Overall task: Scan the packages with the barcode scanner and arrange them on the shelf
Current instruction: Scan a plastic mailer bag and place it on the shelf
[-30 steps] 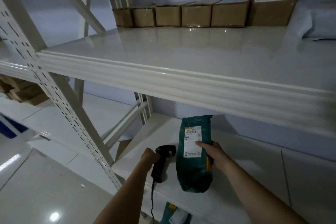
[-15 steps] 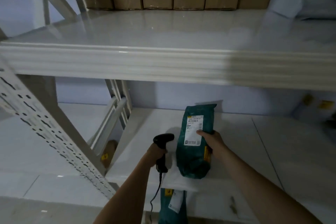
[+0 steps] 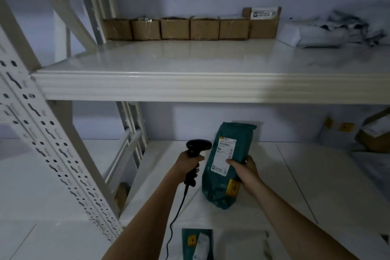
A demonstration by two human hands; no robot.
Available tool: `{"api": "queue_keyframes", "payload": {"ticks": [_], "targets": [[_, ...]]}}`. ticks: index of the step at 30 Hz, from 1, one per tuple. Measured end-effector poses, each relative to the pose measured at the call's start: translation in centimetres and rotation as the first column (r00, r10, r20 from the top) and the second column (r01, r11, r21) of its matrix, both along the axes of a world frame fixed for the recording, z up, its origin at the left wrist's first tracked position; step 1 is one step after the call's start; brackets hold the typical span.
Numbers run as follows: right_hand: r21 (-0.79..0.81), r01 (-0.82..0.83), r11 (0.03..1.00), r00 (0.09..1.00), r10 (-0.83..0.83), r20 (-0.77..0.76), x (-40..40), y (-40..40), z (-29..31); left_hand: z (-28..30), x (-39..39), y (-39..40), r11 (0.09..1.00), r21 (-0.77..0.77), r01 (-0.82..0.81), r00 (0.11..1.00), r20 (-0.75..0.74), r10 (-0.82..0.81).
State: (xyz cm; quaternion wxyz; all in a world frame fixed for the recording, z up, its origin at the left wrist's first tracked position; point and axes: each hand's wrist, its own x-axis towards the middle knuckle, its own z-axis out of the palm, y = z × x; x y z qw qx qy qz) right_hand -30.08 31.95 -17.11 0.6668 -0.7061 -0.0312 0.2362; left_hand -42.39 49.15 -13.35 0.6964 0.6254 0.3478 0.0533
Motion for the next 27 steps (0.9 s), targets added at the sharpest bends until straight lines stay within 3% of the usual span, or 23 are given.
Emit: {"api": "queue_keyframes", "payload": {"ticks": [7, 14, 27], "targets": [[0.011, -0.004, 1.0, 0.996, 0.003, 0.087, -0.1, -0.3, 0.7, 1.9, 0.7, -1.9, 0.996, 0.086, -0.01, 0.999, 0.052, 0.005], [0.045, 0.012, 0.999, 0.998, -0.014, 0.056, -0.5, 0.0, 0.8, 3.3, 0.5, -3.0, 0.981, 0.192, 0.04, 0.998, 0.043, -0.049], [0.055, 0.002, 0.998, 1.0, -0.004, 0.027, 0.5, -0.7, 0.4, 3.3, 0.7, -3.5, 0.978, 0.201, 0.046, 0.998, 0.032, -0.054]]}}
